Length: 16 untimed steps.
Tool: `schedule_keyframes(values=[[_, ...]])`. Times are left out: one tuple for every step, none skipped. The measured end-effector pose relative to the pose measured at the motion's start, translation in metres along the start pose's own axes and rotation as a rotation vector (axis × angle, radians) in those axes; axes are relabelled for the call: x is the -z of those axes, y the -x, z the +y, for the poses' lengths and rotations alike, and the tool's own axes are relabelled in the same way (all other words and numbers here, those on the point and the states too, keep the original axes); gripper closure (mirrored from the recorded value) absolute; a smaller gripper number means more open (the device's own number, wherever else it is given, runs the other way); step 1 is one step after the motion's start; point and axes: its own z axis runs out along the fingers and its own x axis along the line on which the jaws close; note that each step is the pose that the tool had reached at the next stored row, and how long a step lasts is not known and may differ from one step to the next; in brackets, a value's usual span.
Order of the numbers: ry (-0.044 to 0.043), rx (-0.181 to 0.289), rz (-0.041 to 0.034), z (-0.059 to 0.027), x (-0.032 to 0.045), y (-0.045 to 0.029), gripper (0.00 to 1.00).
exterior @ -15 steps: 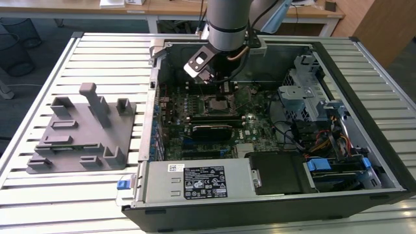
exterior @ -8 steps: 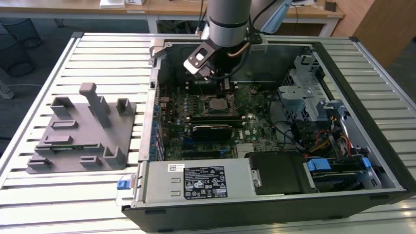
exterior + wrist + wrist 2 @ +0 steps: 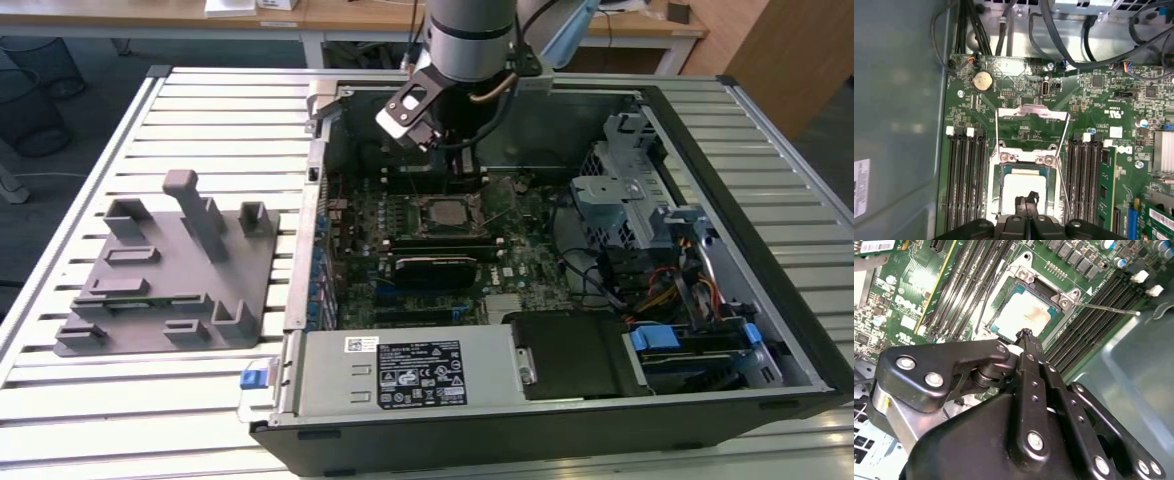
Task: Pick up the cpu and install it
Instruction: 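Close the cpu cover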
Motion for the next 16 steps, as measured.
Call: schedule_keyframes(values=[[-0.0004, -0.002, 0.0002, 0.0, 0.0001, 0.0, 0.89], [-0.0005, -0.005, 0.0004, 0.0001, 0.0001, 0.0006, 0.89], [-0.0007, -0.01, 0.0, 0.0, 0.0002, 0.0016, 0.89], [-0.0007, -0.014, -0.0002, -0.0001, 0.0002, 0.0027, 0.89], [-0.0006, -0.018, -0.0003, -0.0001, 0.0002, 0.0037, 0.89], [-0.0005, -0.021, -0.0003, -0.0002, 0.0002, 0.0048, 0.89], [-0.0005, -0.025, -0.0004, -0.0002, 0.0002, 0.006, 0.89], [-0.0005, -0.029, -0.0005, -0.0003, 0.0003, 0.0072, 0.89], [-0.0005, -0.031, -0.0003, 0.0001, 0.0002, 0.0076, 0.89], [-0.0007, -0.032, -0.0005, 0.0016, 0.0002, 0.0076, 0.89], [-0.0009, -0.033, -0.0006, 0.0039, 0.0002, 0.0077, 0.89], [-0.0013, -0.033, -0.0007, 0.007, 0.0001, 0.0079, 0.89], [-0.0014, -0.033, -0.0005, 0.0103, 0.0, 0.0081, 0.89], [-0.0017, -0.033, -0.0006, 0.0143, -0.0001, 0.0083, 0.89], [-0.0019, -0.033, -0.0006, 0.0178, -0.0002, 0.0084, 0.89], [-0.002, -0.033, -0.0007, 0.0203, -0.0002, 0.0086, 0.89]])
